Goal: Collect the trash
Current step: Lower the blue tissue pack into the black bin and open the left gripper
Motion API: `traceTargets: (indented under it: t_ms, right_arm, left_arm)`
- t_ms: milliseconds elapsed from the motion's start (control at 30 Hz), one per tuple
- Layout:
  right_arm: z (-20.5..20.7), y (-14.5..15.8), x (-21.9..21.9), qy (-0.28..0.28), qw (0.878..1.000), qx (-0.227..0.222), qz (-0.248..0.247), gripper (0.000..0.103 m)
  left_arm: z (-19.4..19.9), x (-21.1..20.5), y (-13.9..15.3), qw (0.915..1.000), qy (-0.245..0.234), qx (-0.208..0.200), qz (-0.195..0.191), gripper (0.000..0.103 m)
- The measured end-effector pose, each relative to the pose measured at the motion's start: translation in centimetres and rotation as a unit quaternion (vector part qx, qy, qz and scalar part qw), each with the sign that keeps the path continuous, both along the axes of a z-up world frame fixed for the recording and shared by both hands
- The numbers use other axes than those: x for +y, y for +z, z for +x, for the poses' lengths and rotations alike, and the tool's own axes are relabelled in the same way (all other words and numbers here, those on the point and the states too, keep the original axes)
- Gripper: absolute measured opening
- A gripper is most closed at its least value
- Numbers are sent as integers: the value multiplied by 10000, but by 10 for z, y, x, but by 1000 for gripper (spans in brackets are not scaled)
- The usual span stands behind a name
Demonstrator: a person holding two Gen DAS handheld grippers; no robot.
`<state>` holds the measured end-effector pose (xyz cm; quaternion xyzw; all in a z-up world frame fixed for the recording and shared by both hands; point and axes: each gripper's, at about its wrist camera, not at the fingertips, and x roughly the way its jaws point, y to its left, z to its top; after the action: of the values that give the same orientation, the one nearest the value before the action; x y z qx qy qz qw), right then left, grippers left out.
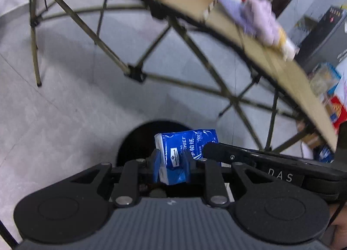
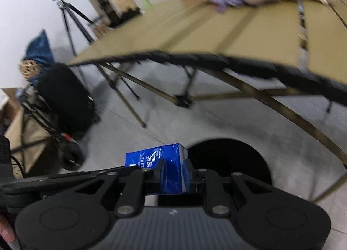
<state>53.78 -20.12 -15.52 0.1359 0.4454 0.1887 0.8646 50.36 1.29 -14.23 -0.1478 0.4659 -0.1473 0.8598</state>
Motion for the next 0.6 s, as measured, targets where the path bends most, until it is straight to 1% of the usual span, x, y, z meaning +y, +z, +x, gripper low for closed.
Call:
traceTargets:
  t_ms: [33, 67, 100, 133, 167, 200, 267, 367, 467, 600]
  right_arm:
    - [1, -6, -2, 14, 9999, 120, -66, 19]
    - [2, -13, -4, 4, 9998, 206, -76, 20]
    - [2, -17, -6, -12, 9997, 244, -67, 22]
    - [3, -23, -6, 7, 9994, 311, -146, 23]
    - [3, -27, -6, 60, 9990, 367, -257, 28]
    - [3, -31, -6, 101, 9986, 420, -309, 34]
    - [4, -40, -8, 155, 9976, 586, -330, 36]
    - [3, -47, -12, 155, 9964, 687, -462, 36]
    - [-1, -45, -11, 183, 9960, 696, -536, 39]
    - [1, -40, -9, 212, 9960, 582, -638, 41]
  left_arm:
    - [3, -6, -5, 9999, -81, 71, 88, 22]
    - [5, -12, -10, 9995, -155, 143, 255, 27]
    - [6, -18, -15, 9986, -172, 171, 461, 30]
    - [7, -21, -18, 9976, -169, 164, 656, 34]
    - [7, -24, -23, 9961, -143, 169, 849, 36]
    - [8, -24, -26, 9950, -146, 223, 958, 36]
    - [11, -23, -32, 9939, -129, 385, 1021, 40]
    - [11, -23, -36, 9918, -113, 457, 1191, 44]
    - [9, -24, -36, 9905, -111, 426, 1306, 49]
    - [7, -23, -33, 9902, -108, 409, 1330, 51]
